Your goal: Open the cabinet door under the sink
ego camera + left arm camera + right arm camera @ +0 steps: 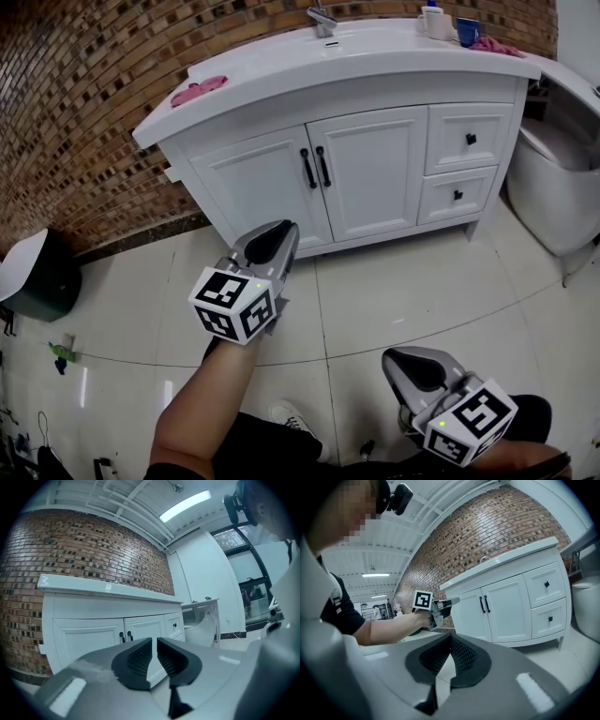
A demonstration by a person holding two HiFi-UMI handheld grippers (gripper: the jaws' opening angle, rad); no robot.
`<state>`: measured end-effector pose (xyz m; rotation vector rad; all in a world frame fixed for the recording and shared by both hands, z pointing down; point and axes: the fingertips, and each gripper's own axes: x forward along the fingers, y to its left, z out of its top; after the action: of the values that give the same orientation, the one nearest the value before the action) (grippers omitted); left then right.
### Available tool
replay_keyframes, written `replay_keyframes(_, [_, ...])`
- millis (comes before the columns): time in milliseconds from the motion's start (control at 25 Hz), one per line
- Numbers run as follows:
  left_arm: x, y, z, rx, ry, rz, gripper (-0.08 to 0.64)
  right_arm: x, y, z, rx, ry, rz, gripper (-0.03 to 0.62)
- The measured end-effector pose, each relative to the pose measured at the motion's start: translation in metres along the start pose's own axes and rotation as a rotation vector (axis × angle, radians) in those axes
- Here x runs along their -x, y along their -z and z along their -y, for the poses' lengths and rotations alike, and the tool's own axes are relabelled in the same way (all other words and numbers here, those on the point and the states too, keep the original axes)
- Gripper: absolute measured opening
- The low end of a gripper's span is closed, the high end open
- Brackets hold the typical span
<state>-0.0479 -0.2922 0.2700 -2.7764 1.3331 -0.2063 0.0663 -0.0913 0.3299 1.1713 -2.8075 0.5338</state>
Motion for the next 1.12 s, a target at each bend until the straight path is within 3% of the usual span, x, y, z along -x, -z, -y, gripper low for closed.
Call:
replay_keyframes(720, [-0.121, 0.041, -0.085, -0.014, -0.104, -0.122, 0.120, 0.006, -0.013, 0.028, -0.010, 0.030, 0.018, 0.008])
replay_keyframes(1120, [-0.162, 0.049, -0.112, 0.023, -0.149, -0.115, 0.129, 0.011, -0.011, 0.049, -0.021, 0.087, 0.014, 0.008])
